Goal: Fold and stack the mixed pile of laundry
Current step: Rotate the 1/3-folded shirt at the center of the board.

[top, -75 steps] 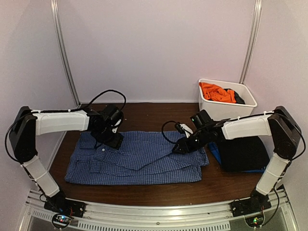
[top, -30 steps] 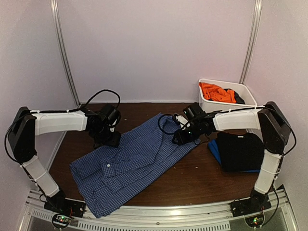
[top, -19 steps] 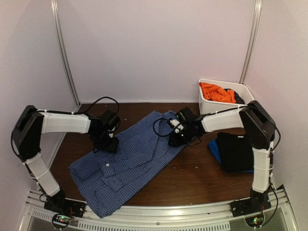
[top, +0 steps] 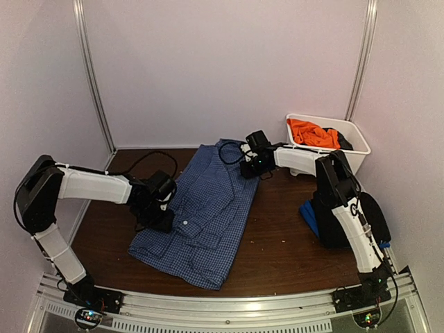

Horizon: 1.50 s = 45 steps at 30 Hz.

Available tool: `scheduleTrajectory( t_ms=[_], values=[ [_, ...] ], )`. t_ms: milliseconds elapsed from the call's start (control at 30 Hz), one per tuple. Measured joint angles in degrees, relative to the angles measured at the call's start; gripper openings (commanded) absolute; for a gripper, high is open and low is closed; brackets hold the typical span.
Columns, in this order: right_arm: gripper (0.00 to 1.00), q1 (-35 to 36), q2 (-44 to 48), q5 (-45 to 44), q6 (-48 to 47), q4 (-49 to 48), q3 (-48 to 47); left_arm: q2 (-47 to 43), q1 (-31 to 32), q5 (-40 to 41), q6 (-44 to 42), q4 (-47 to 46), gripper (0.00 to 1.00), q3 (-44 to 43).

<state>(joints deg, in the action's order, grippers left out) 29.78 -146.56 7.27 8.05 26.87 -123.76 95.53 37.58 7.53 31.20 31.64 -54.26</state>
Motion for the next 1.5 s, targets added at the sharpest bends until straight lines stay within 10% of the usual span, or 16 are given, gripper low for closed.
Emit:
scheduleTrajectory(
  t_ms=[333,567,1067,1500],
  values=[
    [0.28,-1.01,-0.15,-0.74,-2.19,0.90,-0.50,6.75,17.35,-1.81,6.56,-6.36,0.38,-3.98],
    [0.36,-1.70,2.64,1.68,-4.33,0.07,3.65,4.13,21.68,-6.08,11.34,-7.30,0.51,-2.49],
    [0.40,-0.15,36.81,16.92,1.92,-13.05,35.69,1.90,7.76,-5.49,4.00,-6.88,0.49,-14.32],
    [0.35,1.09,29.18,18.43,5.86,-16.50,49.99,10.69,6.43,-6.21,3.48,-11.21,0.45,-9.70]
  ],
)
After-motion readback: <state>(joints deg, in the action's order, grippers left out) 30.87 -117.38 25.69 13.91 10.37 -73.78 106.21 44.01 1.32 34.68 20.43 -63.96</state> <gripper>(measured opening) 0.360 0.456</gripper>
